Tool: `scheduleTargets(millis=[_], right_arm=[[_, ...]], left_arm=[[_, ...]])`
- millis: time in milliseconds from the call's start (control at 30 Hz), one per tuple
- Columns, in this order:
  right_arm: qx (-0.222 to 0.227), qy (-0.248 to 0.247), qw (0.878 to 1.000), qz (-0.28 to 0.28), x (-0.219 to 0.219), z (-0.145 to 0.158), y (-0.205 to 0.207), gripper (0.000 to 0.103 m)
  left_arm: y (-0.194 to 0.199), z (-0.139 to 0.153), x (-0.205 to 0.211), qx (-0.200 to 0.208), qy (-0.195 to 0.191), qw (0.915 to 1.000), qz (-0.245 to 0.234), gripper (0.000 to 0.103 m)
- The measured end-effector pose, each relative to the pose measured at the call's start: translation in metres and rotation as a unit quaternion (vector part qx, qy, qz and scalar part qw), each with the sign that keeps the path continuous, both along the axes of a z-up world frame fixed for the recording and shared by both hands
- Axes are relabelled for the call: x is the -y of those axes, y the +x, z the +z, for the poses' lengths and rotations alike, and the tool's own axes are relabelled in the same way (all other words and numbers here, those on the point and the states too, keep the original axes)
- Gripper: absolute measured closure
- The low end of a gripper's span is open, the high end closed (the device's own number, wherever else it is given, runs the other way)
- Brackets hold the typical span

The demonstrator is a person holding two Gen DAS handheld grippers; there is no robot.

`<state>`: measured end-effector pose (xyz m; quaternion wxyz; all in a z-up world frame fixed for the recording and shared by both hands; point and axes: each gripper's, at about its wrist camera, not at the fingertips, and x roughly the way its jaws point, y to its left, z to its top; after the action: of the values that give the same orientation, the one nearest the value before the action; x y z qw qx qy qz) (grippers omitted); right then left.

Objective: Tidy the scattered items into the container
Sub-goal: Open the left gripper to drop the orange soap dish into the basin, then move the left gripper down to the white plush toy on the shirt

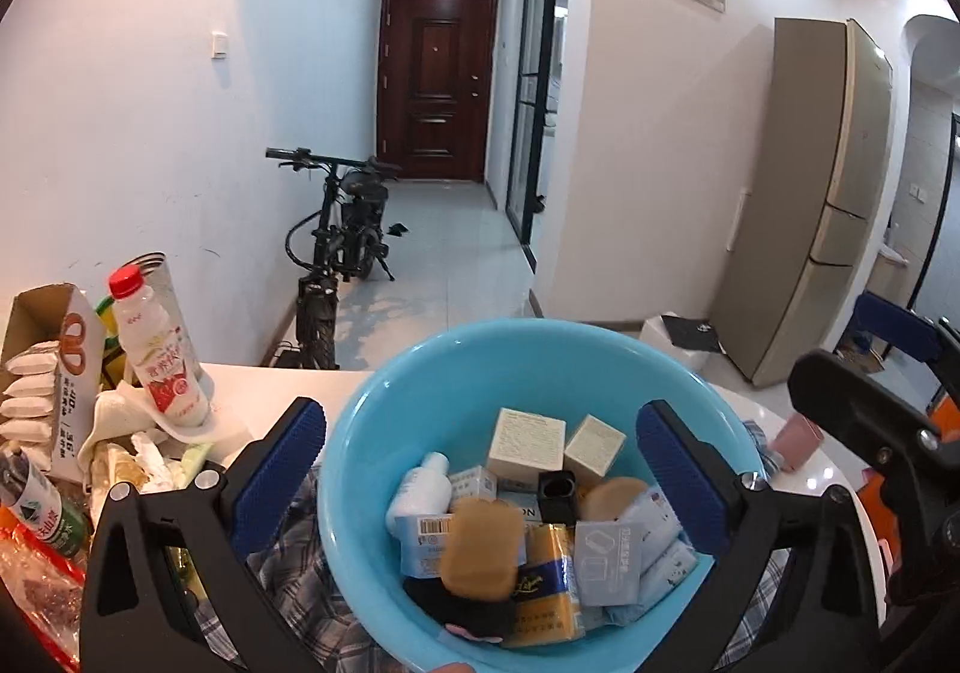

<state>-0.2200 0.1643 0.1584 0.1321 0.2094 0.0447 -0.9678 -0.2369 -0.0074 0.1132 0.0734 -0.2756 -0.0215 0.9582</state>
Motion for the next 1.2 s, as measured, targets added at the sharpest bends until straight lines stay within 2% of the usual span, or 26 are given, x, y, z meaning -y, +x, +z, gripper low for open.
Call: scheduleTargets(millis=[333,767,1033,1200], right_arm=[[0.003,0.005,1.0,0.002,0.003,-0.002,-0.001,0.0],[-0.001,0.001,1.0,-0.003,-0.002,0.003,0.002,0.0],[-0.011,-0.014,1.0,-0.002,-0.012,0.011,0.008,0.0],[-0.018,-0.031,0.999,0.003,-0.022,0.018,0.013,0.0]], left_arm=[[-0.002,-0.002,0.003,0.011,0.003,0.9999,0.007,0.0],[0.008,0.007,0.003,-0.006,-0.012,0.9999,0.003,0.0],[0.012,0.004,-0.016,-0.003,-0.036,0.9993,-0.006,0.0],[0.034,0.0,-0.034,-0.006,-0.049,0.9986,-0.017,0.0]])
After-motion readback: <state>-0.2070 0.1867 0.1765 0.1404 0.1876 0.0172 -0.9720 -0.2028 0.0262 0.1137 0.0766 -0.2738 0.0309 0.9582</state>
